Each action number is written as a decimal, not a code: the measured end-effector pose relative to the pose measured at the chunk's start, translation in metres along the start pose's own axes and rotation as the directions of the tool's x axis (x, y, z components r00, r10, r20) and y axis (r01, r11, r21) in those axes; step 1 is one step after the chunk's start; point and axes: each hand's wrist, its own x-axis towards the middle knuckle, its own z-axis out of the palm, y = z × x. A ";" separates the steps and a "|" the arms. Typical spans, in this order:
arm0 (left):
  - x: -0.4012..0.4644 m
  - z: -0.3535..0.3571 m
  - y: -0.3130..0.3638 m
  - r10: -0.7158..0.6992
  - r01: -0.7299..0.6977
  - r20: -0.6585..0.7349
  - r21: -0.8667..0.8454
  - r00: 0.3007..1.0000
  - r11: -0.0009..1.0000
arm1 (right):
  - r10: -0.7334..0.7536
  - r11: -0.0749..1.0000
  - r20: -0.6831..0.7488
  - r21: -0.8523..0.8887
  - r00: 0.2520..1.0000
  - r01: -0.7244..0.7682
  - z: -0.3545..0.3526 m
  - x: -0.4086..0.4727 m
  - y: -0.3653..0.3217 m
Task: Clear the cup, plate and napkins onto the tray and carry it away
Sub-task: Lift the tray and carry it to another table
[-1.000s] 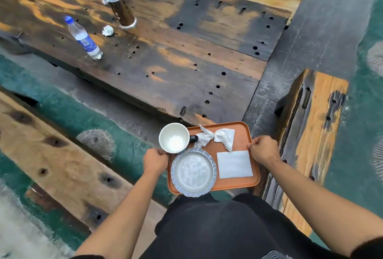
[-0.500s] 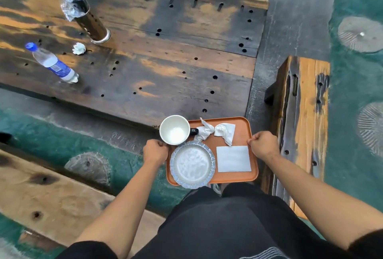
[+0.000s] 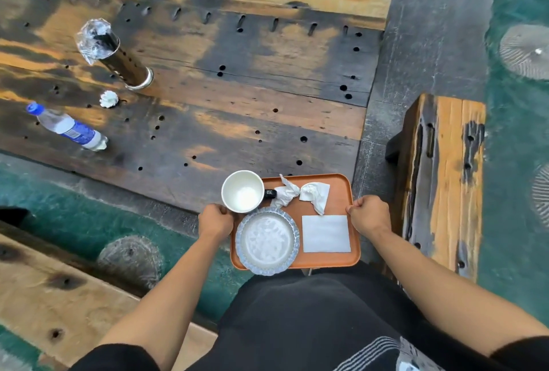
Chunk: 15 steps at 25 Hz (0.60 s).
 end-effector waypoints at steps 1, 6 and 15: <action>0.005 0.000 0.005 0.006 -0.006 0.007 0.002 1.000 1.000 | -0.002 1.000 0.006 -0.002 1.000 0.002 -0.001 0.005 -0.002; 0.043 -0.002 0.029 0.018 -0.020 0.051 0.028 0.999 0.999 | 0.046 0.999 -0.015 0.027 0.999 -0.045 0.002 0.021 -0.016; 0.111 -0.010 0.057 0.128 -0.152 0.178 0.127 0.976 0.980 | 0.256 0.964 -0.089 0.094 0.962 -0.248 0.038 0.016 -0.042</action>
